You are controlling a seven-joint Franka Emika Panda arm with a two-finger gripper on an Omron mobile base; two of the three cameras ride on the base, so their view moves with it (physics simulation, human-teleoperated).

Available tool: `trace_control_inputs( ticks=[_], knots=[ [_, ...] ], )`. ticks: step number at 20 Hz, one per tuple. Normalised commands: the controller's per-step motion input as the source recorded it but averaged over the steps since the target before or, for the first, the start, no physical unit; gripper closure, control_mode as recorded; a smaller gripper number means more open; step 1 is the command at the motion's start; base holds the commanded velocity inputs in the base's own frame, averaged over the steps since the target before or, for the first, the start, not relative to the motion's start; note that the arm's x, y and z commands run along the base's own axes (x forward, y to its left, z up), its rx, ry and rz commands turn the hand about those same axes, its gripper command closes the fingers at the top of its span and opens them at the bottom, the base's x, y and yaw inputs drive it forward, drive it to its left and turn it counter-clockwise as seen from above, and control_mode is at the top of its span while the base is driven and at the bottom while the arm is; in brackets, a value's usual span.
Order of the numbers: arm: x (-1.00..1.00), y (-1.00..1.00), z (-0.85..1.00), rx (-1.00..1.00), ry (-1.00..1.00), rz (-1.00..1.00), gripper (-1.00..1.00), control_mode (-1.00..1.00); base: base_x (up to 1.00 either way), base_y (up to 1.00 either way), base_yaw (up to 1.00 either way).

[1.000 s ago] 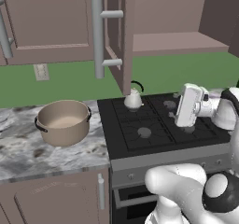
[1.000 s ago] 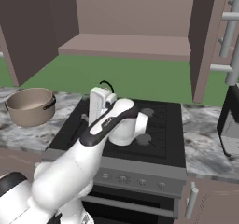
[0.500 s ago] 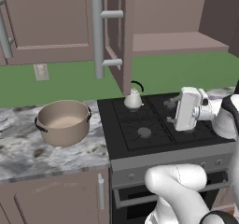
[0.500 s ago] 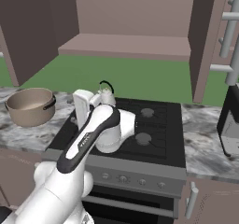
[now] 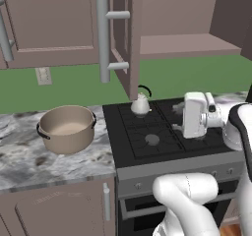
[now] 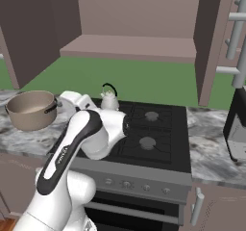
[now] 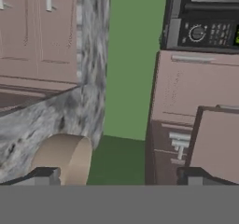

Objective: Pick the kettle from the cabinet and place it on a stove burner. Then pick the pot from the counter and place it on another stove burner. Finally, turn both burners on.

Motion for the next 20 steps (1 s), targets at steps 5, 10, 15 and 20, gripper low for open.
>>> trace_control_inputs(
  ticks=[5,10,15,20],
  knots=[
    [-0.04,0.15,0.01,-0.08,-0.03,-0.08,-1.00,-1.00,0.00,0.00,0.00],
    [-0.09,0.08,0.00,-0.06,-0.07,-0.07,-1.00,-1.00,0.00,0.00,0.00],
    [-0.01,0.05,0.00,-0.03,-0.01,-0.02,-1.00,-1.00,0.00,0.00,0.00],
    [0.00,0.00,0.00,0.00,0.00,0.00,-1.00,1.00,-0.21,0.00,0.00]
  ],
)
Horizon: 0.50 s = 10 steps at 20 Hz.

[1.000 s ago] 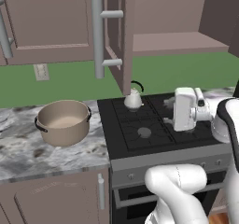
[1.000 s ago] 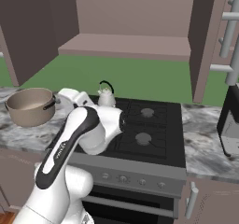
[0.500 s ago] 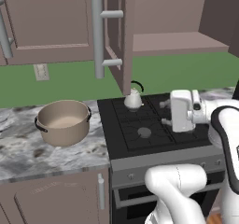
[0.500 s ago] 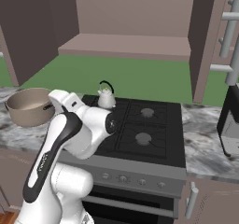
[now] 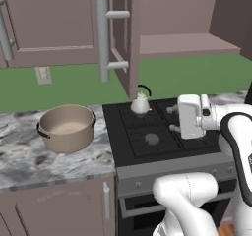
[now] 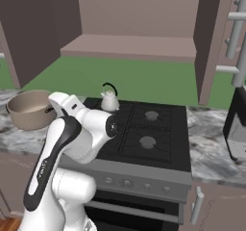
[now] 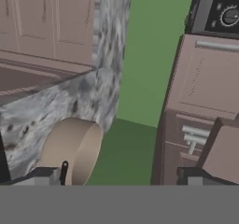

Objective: Pick the kettle from the cabinet and place it on a stove burner. Then pick the pot from the counter and place it on another stove burner. Finally, turn both burners on.

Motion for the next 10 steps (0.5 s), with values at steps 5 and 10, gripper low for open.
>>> trace_control_inputs(
  ticks=[5,10],
  knots=[
    [0.00,0.00,0.00,0.00,0.00,0.00,-1.00,1.00,-0.48,0.13,0.00],
    [0.00,0.00,0.00,0.00,0.00,0.00,-1.00,1.00,-0.46,0.36,0.00]
  ],
)
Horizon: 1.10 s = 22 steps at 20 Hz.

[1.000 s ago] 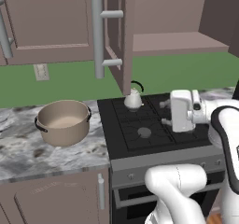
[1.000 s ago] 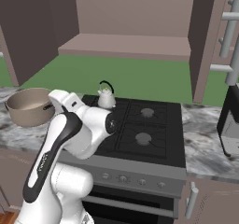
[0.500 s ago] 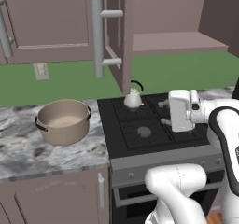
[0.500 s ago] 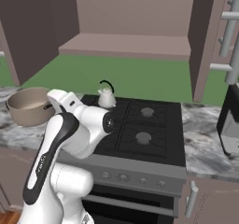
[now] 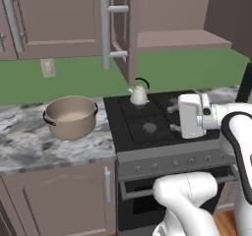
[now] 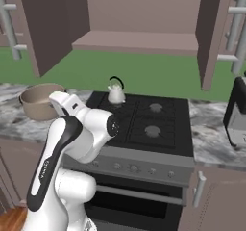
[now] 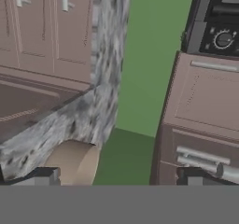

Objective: Pick the kettle from the cabinet and place it on a stove burner. Then pick the pot from the counter and place it on another stove burner. Finally, turn both burners on.

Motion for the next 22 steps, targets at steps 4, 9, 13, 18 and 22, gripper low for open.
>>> trace_control_inputs(
  ticks=[4,9,13,18,22],
  knots=[
    [0.00,0.00,0.00,0.00,0.00,0.00,-1.00,1.00,-0.31,0.57,-0.02],
    [0.00,0.00,0.00,0.00,0.00,0.00,-1.00,1.00,-0.10,0.83,-0.05],
    [0.00,0.00,0.00,0.00,0.00,0.00,-1.00,1.00,-0.01,0.80,-0.03],
    [0.00,0.00,0.00,0.00,0.00,0.00,-1.00,1.00,0.00,0.74,-0.03],
    [0.00,0.00,0.00,0.00,0.00,0.00,-1.00,1.00,0.13,0.66,-0.08]
  ],
)
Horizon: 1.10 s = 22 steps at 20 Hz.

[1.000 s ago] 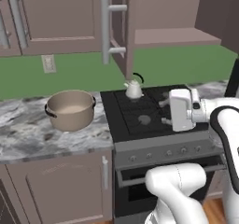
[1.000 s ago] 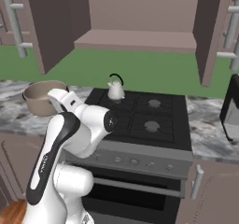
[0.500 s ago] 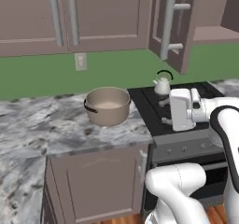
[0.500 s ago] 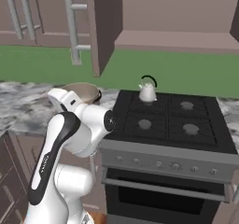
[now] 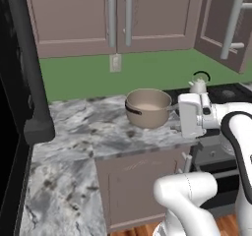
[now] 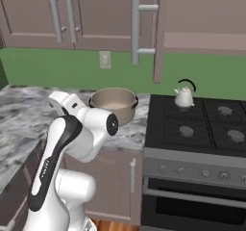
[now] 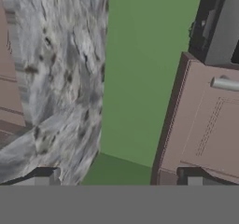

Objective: Pick the kettle from the cabinet and place it on a stove burner. Then pick the pot from the counter and place it on another stove burner. Finally, turn both burners on.

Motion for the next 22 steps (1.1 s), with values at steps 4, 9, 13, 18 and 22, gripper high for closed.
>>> trace_control_inputs(
  ticks=[4,9,13,18,22],
  knots=[
    [0.00,0.00,0.00,0.00,0.00,0.00,-1.00,1.00,0.26,0.47,-0.06],
    [0.00,0.00,0.00,0.00,0.00,0.00,-1.00,1.00,0.32,0.38,-0.03],
    [0.00,0.00,0.00,0.00,0.00,0.00,-1.00,1.00,0.39,0.29,0.00],
    [0.00,0.00,0.00,0.00,0.00,0.00,-1.00,1.00,0.47,0.31,0.00],
    [0.00,0.00,0.00,0.00,0.00,0.00,-1.00,1.00,0.55,0.30,0.00]
  ],
)
